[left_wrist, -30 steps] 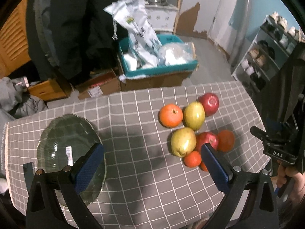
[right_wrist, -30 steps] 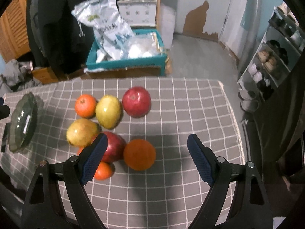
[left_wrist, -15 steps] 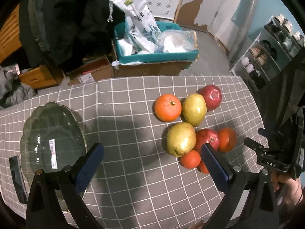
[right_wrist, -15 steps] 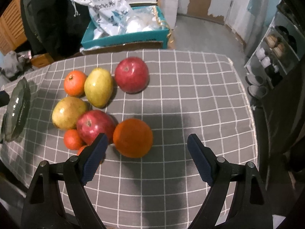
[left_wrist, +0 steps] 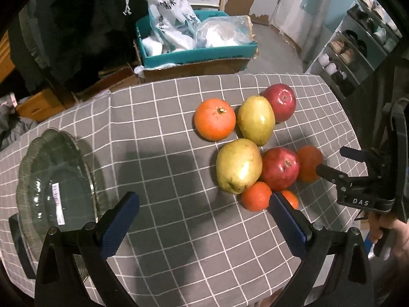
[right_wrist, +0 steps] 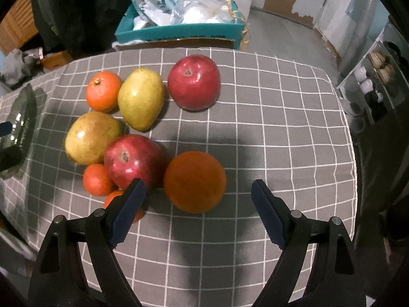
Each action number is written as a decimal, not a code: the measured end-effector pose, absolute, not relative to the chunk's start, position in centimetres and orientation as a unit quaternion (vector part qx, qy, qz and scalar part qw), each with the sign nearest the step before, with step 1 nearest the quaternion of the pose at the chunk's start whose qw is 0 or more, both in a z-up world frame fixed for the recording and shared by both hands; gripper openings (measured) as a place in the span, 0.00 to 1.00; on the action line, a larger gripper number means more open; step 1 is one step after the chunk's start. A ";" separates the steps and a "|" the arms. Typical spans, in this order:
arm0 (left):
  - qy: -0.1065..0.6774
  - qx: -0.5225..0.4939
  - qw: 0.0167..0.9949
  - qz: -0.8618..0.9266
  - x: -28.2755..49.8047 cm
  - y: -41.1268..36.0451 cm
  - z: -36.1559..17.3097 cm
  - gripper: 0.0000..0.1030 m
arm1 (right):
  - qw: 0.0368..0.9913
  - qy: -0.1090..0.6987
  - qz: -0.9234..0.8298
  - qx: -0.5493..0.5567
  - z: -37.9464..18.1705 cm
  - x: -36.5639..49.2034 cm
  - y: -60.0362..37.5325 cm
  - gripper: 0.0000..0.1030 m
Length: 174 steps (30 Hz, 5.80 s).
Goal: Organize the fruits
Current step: 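Move left tool toward the green mango while right tool approaches the large orange, then close left gripper on the green mango while right gripper closes on the large orange, then lift the mango with left tool while right tool carries the orange over the glass bowl, then lower the mango into the bowl and open left gripper while right releases the orange there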
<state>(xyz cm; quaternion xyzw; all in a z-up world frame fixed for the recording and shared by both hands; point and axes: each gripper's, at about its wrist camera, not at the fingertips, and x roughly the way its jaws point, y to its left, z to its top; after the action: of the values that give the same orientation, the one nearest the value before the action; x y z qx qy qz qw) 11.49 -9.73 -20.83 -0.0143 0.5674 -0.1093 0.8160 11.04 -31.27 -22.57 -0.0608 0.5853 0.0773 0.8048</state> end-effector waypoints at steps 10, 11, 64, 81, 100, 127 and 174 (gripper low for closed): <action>0.596 -0.012 0.793 -0.123 13.4 -11.3 -24.6 0.99 | 0.786 0.608 0.090 -0.058 -25.1 11.3 -31.4 0.82; 0.599 -0.012 0.791 -0.123 13.6 -11.5 -24.9 0.99 | 0.785 0.611 0.090 -0.058 -25.3 11.3 -31.4 0.82; 0.568 -0.005 0.808 -0.158 14.1 -13.6 -24.8 0.64 | 0.839 0.539 0.074 -0.024 -22.4 12.2 -31.3 0.64; 0.487 0.010 0.863 -0.134 11.1 -10.6 -17.5 0.64 | 0.882 0.462 0.094 -0.025 -15.4 10.1 -29.0 0.64; 0.438 -0.012 0.893 -0.101 7.6 -5.6 -12.1 0.64 | 0.913 0.386 0.130 -0.020 -8.5 7.7 -25.8 0.63; 0.413 -0.058 0.909 0.007 4.4 6.3 -10.8 0.64 | 0.894 0.381 0.232 -0.033 -6.7 8.3 -13.7 0.63; 0.549 -0.139 0.819 0.095 7.4 17.5 -25.9 0.64 | 0.792 0.519 0.308 -0.089 -21.1 13.0 3.2 0.63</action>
<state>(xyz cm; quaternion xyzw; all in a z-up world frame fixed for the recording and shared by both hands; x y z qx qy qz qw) 7.44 17.49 -25.94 -0.1388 0.5488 0.0953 0.8188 12.97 3.21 -21.10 -0.0894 0.5193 0.3077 0.7923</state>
